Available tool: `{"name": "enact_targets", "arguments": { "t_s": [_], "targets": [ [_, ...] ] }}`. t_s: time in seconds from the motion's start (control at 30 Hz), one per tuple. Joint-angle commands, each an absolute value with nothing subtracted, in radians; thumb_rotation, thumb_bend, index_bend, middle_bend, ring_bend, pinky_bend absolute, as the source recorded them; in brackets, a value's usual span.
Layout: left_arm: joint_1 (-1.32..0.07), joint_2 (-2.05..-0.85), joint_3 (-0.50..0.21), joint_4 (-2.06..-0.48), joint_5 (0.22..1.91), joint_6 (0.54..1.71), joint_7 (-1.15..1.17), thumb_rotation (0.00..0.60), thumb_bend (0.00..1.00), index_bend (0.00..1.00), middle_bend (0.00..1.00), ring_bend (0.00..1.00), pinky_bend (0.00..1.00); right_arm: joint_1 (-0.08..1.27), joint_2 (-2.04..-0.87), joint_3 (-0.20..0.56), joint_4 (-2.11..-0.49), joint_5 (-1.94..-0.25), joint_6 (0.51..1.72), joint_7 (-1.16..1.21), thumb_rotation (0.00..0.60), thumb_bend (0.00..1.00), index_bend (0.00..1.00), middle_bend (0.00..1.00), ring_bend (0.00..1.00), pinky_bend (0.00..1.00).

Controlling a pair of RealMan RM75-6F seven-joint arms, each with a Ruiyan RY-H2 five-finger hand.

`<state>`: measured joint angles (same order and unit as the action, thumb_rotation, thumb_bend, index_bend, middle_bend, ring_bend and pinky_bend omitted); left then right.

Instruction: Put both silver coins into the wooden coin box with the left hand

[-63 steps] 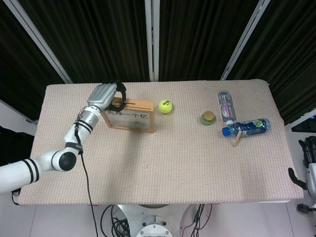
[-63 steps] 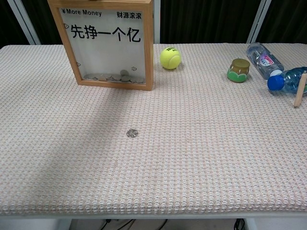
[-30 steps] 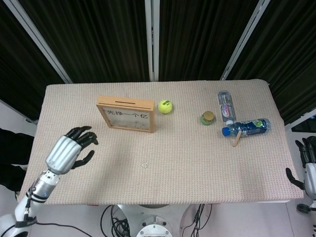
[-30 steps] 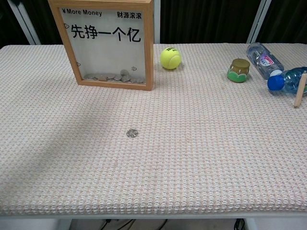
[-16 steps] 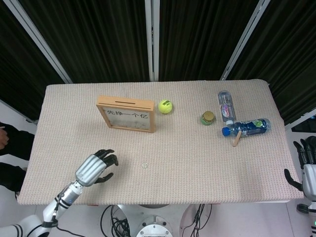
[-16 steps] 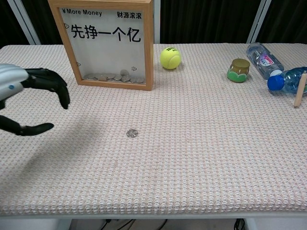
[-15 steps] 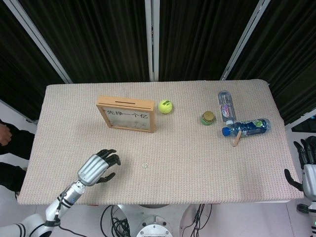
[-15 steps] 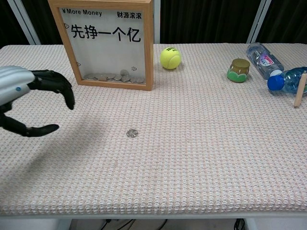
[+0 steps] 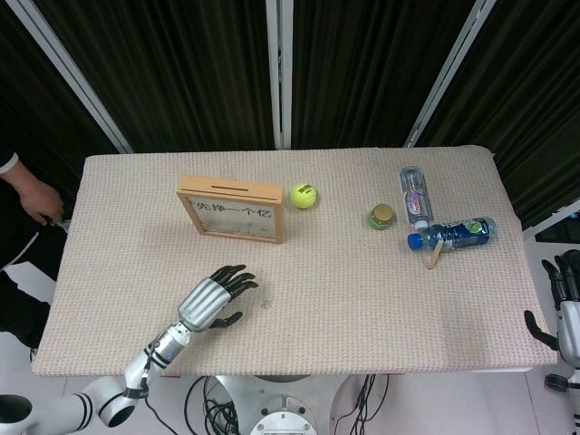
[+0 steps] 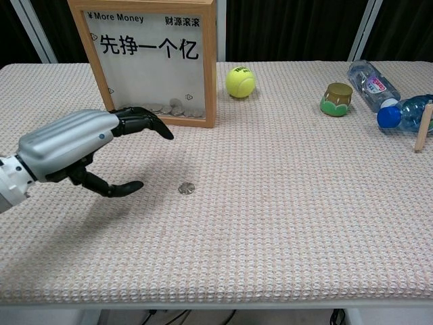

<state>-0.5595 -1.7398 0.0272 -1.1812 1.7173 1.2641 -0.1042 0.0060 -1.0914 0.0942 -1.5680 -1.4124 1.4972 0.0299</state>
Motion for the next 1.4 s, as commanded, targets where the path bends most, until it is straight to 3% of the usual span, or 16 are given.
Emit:
{"name": "enact_targets", "arguments": {
  "t_s": [0.03,0.57,1.4],
  "targets": [
    [-0.569,-1.764,0.032,-1.157,1.719,1.254,-0.117,0.600,0.28,0.28,0.17,0.08,0.18,0.007,-1.092,0.095,-1.564,-1.410,1.494,0.036,0.600,0.29,0.00,0.00,0.00,0.00],
    [-0.612,-1.866,0.031,-1.037,1.697,1.190,-0.172,0.600,0.28,0.32,0.17,0.08,0.17,0.005,-1.087,0.098,-1.561,-1.407,1.496,0.046,0.600,0.29,0.00,0.00,0.00,0.00],
    [-0.623,-1.902,0.040,-0.985,1.670,1.169,-0.197,0.600,0.28,0.36,0.17,0.08,0.17,0.006,-1.086,0.097,-1.539,-1.399,1.482,0.068,0.600,0.29,0.00,0.00,0.00,0.00]
  ]
}}
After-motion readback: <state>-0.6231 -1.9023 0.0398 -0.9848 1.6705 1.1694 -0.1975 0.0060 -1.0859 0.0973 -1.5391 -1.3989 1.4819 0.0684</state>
